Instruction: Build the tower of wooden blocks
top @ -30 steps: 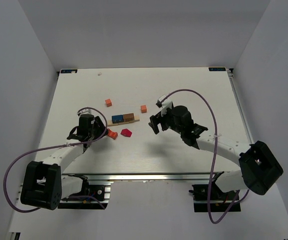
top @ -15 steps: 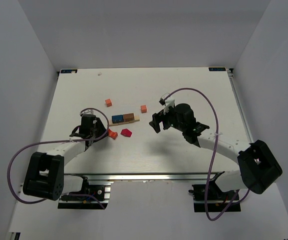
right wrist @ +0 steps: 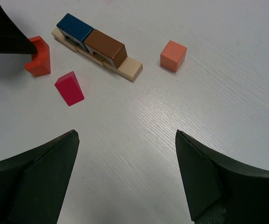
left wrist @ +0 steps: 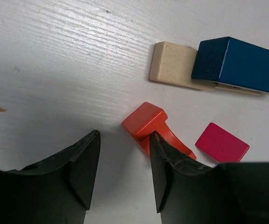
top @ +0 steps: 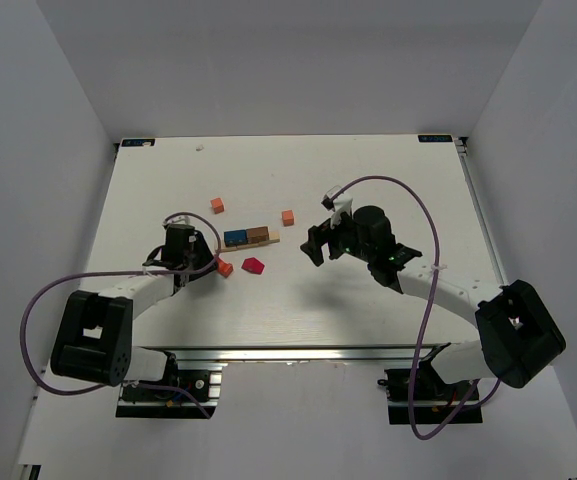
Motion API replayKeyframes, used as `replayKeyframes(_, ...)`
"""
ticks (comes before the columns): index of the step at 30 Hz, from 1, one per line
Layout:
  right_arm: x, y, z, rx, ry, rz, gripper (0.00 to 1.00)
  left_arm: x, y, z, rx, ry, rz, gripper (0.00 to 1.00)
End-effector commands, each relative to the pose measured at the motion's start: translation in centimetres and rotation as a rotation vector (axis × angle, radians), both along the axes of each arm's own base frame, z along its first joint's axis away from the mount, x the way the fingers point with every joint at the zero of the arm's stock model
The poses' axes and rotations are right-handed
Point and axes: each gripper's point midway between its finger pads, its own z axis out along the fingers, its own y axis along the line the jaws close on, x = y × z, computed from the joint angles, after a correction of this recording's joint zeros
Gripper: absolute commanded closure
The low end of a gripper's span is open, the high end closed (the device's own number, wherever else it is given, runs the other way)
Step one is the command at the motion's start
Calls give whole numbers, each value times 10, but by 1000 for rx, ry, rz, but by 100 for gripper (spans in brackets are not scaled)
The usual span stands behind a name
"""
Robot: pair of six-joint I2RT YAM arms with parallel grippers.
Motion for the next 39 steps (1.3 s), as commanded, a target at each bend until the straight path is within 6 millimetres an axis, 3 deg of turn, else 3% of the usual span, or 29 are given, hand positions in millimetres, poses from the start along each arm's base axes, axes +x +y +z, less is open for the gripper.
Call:
replayKeyframes(1,3,4,7,24,-19,23,12,11,-3,10,7,-37,-30,43)
replayKeyframes(9,2,6,9,38,-25,62,12,24,-7,18,38,-57,-95,38)
replayKeyframes(20,2,8,13,82,9,137,14,24,-15,0,38,-15,-158,38)
replayKeyframes(23,1,8,12,88,22,151,15,24,-16,4,30,-31,-162,47)
replayKeyframes(26,1,5,8,80,34,145,15,22,-15,6,29,-37,-158,63)
replayKeyframes(29,2,4,6,77,38,144,15,19,-18,11,11,-54,-159,70)
replayKeyframes(34,-6,6,2,67,55,193,15,14,-21,22,-20,-84,-152,94)
replayKeyframes(39,-19,9,4,102,40,258,16,9,-31,44,-110,-146,-140,100)
